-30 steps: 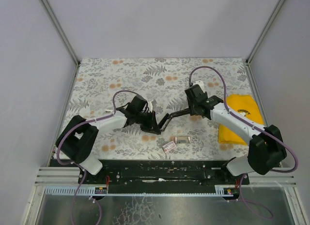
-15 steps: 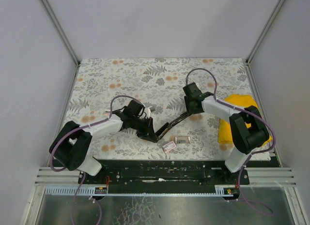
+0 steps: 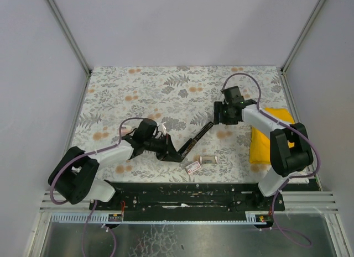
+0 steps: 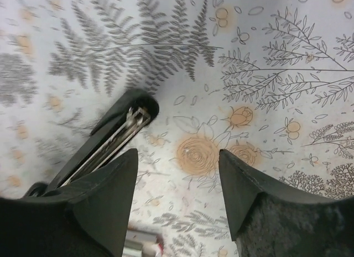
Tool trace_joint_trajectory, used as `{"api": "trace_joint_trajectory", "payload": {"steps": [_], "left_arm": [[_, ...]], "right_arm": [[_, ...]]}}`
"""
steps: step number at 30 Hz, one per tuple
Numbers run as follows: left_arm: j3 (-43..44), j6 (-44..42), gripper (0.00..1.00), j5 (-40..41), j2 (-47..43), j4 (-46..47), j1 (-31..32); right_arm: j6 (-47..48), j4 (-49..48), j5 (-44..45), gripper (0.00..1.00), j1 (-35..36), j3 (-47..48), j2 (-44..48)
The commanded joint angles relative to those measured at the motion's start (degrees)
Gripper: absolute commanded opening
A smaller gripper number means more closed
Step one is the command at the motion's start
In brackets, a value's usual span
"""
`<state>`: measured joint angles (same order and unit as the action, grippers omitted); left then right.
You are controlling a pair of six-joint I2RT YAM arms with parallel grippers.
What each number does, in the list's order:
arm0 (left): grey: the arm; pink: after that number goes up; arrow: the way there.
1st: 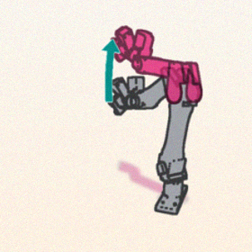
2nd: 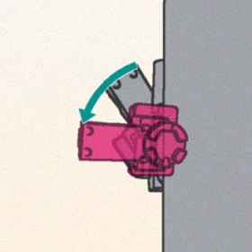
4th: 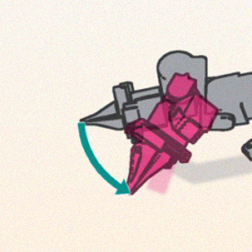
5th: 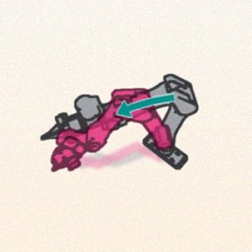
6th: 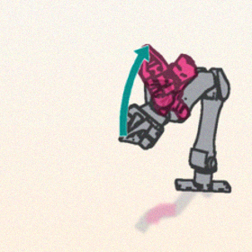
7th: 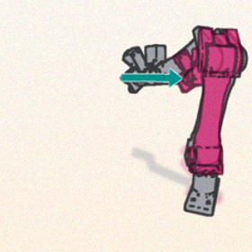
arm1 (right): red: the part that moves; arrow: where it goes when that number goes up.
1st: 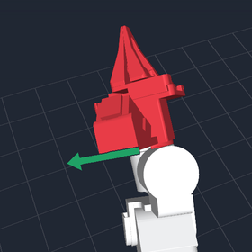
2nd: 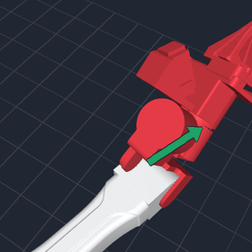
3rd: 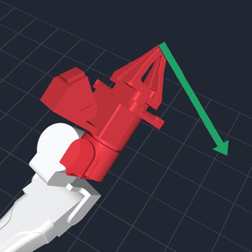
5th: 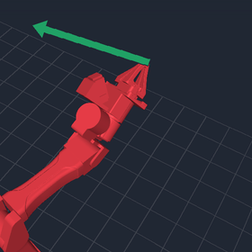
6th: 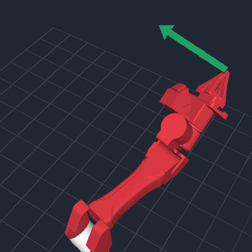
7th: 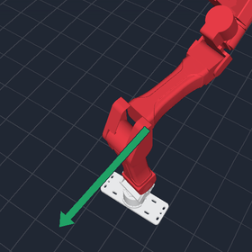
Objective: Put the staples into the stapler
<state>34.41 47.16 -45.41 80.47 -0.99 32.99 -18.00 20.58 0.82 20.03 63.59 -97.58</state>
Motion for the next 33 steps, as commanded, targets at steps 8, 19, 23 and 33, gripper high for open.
{"api": "trace_joint_trajectory", "payload": {"steps": [8, 19, 23, 33], "left_arm": [[-3.9, 17.9, 0.00, 2.4, -4.8, 30.2, -0.6], [-5.2, 13.4, 0.00, 2.5, -5.8, 32.8, -0.6], [-5.1, 12.4, 0.00, 2.5, -5.6, 33.3, -0.6], [-7.5, 13.5, 0.00, 3.4, -4.4, 39.3, -0.5]], "right_arm": [[-14.5, 4.2, -20.0, 0.82, -4.6, 4.0, 13.4], [-31.0, -6.3, -22.0, 0.86, 5.5, -5.2, 15.4], [-33.9, -8.3, -19.6, 0.86, 8.3, -6.6, 15.0], [-35.4, -7.1, -17.0, 0.83, 13.5, -5.0, 10.3]]}}
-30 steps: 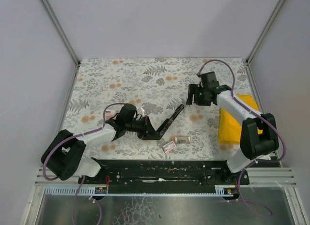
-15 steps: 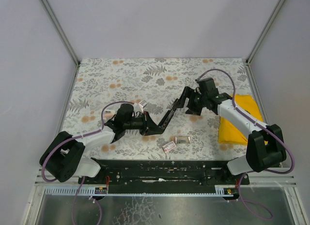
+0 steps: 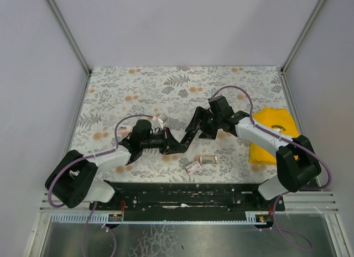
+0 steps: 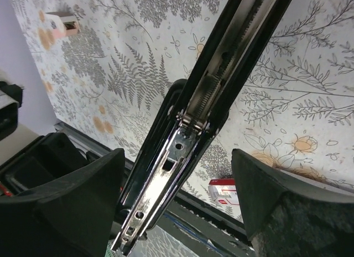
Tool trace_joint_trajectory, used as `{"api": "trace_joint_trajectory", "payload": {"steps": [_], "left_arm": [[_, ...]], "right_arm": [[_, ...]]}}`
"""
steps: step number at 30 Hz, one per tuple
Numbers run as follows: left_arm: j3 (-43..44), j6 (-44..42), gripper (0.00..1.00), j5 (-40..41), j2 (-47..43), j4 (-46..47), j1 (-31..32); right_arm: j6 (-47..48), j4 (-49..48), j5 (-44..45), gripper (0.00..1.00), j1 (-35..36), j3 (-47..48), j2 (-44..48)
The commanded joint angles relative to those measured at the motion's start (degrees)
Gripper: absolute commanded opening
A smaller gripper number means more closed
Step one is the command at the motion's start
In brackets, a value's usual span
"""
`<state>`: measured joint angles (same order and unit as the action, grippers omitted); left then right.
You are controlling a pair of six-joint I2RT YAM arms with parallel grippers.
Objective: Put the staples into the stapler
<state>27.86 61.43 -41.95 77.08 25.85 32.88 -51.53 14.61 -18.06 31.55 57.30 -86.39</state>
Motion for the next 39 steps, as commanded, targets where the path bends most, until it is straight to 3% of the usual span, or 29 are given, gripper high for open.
{"api": "trace_joint_trajectory", "payload": {"steps": [1, 9, 18, 23, 28, 33, 39], "left_arm": [[-1.2, -0.5, 0.00, -0.2, -0.7, 13.2, -0.4], [-0.8, -4.5, 0.00, 0.2, -0.4, 11.9, 0.9], [2.6, -13.1, 0.00, 5.7, -0.9, 1.3, 4.4], [2.6, -15.5, 0.24, 9.0, -3.2, -1.3, 4.4], [2.9, -18.5, 0.62, 12.5, -7.4, -5.8, 4.4], [3.2, -21.6, 0.67, 15.6, -12.0, -11.0, 4.3], [4.3, -23.7, 0.71, 21.2, -17.2, -18.3, 2.0]], "right_arm": [[-2.3, -1.8, 1.8, 0.83, 2.1, 0.9, -1.1], [-2.4, -6.3, -1.1, 0.63, 2.3, 2.9, -4.5], [2.6, -5.8, -1.5, 0.26, 2.3, 6.1, -7.2], [6.1, -3.9, 0.1, 0.00, 2.1, 8.1, -7.0], [10.8, -0.6, 1.6, 0.00, 0.4, 10.8, -6.2], [16.9, 2.2, 0.4, 0.00, -3.6, 13.2, -6.8], [33.5, 8.1, 0.7, 0.00, -7.6, 18.1, -12.0]]}}
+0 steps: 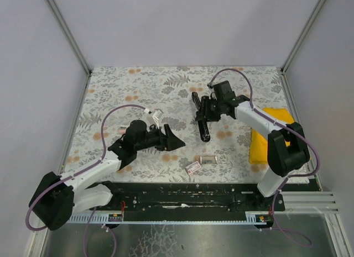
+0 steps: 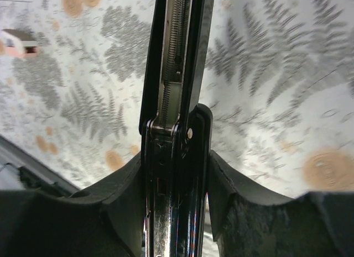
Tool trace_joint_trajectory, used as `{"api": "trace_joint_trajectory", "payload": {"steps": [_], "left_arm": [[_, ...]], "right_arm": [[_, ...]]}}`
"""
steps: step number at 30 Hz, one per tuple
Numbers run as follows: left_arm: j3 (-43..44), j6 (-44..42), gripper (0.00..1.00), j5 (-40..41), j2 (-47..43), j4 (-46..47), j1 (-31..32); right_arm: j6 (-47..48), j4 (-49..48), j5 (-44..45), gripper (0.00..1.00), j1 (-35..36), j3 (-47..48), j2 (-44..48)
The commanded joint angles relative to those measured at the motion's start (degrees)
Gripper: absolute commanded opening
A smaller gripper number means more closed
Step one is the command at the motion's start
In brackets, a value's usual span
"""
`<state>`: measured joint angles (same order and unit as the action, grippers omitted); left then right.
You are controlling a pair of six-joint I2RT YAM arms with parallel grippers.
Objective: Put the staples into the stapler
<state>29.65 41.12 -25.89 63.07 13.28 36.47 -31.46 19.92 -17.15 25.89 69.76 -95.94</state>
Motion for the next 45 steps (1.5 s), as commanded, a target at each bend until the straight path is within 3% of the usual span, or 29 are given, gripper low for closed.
{"api": "trace_joint_trajectory", "payload": {"steps": [1, 8, 14, 22, 28, 34, 45], "left_arm": [[2.8, -4.1, 0.72, 6.2, -4.1, -7.1, -2.0], [8.3, -11.6, 0.93, 13.2, -10.5, -17.5, -4.5], [16.2, -22.1, 0.96, 21.4, -11.2, -28.4, -6.0], [17.2, -30.1, 0.96, 29.0, -13.1, -31.1, -6.0], [15.3, -31.1, 0.96, 32.0, -13.5, -30.8, -6.0], [13.5, -30.9, 0.96, 33.1, -13.6, -29.6, -6.0], [12.7, -30.6, 0.96, 34.5, -13.7, -29.5, -6.1]], "right_arm": [[16.7, 4.4, 1.0, 0.00, -2.2, 6.9, -3.6], [30.8, 11.9, 6.0, 0.00, -2.2, 13.5, -10.7], [33.2, 9.4, 7.5, 0.00, -2.2, 13.7, -14.6], [33.3, 7.0, 10.9, 0.01, -2.2, 12.8, -17.7], [33.2, 5.5, 12.1, 0.28, -2.2, 11.3, -18.0], [33.2, 5.1, 13.4, 0.46, -2.2, 10.4, -18.1], [33.3, 3.1, 14.3, 0.63, -2.2, 7.1, -16.8]]}}
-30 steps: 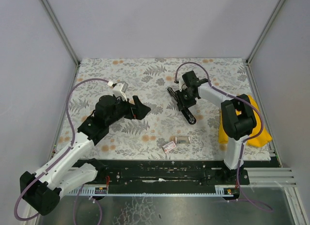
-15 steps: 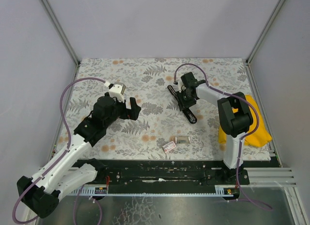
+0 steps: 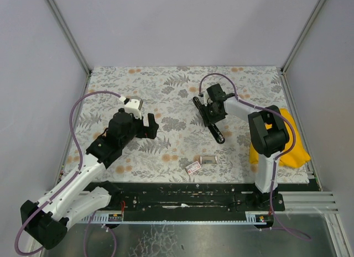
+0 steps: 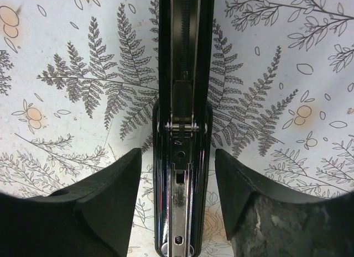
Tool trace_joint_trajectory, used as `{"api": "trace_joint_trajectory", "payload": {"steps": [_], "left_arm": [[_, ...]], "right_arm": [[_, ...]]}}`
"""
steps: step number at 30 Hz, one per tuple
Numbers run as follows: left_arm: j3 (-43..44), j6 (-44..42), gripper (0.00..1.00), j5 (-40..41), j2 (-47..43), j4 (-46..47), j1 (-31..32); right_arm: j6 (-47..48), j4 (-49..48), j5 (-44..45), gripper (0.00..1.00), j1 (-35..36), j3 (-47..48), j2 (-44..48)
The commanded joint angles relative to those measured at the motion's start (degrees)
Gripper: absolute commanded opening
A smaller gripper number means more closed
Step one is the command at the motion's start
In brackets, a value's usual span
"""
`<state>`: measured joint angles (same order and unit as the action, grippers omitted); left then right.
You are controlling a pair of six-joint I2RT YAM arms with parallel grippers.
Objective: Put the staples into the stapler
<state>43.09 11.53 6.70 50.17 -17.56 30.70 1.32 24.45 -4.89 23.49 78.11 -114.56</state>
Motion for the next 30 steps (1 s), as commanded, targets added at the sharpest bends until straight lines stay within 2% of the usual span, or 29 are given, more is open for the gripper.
{"api": "trace_joint_trajectory", "payload": {"steps": [1, 6, 11, 15, 19, 24, 30], "left_arm": [[-0.8, -1.0, 0.96, 2.1, -0.8, 1.3, -0.3], [-0.6, 1.5, 0.96, 2.5, -0.6, 1.0, -0.3], [-1.1, 13.6, 1.00, 6.7, 3.1, -0.9, -1.8], [-3.1, 23.7, 0.99, 3.2, 8.6, -0.3, -7.4], [-4.9, 26.9, 0.98, -1.3, 11.9, 2.0, -15.5], [-5.7, 29.4, 0.83, -6.6, 17.4, 5.2, -25.6], [-9.2, 35.5, 0.63, -3.6, 20.1, 8.5, -30.1]], "right_arm": [[0.4, -1.7, 2.4, 0.66, 0.1, -1.6, 2.2], [-0.7, -1.7, 3.2, 0.79, 0.2, -1.6, 4.7], [-3.5, -0.3, 2.9, 0.86, 0.0, -1.0, 10.6], [-7.1, 0.4, 1.1, 0.87, -0.1, -3.3, 18.0], [-10.7, 1.0, -0.7, 0.87, -0.1, -7.5, 27.1], [-14.4, -1.2, -3.8, 0.87, -0.2, -14.2, 35.0], [-15.9, -2.0, -7.1, 0.87, -0.1, -18.6, 38.2]]}}
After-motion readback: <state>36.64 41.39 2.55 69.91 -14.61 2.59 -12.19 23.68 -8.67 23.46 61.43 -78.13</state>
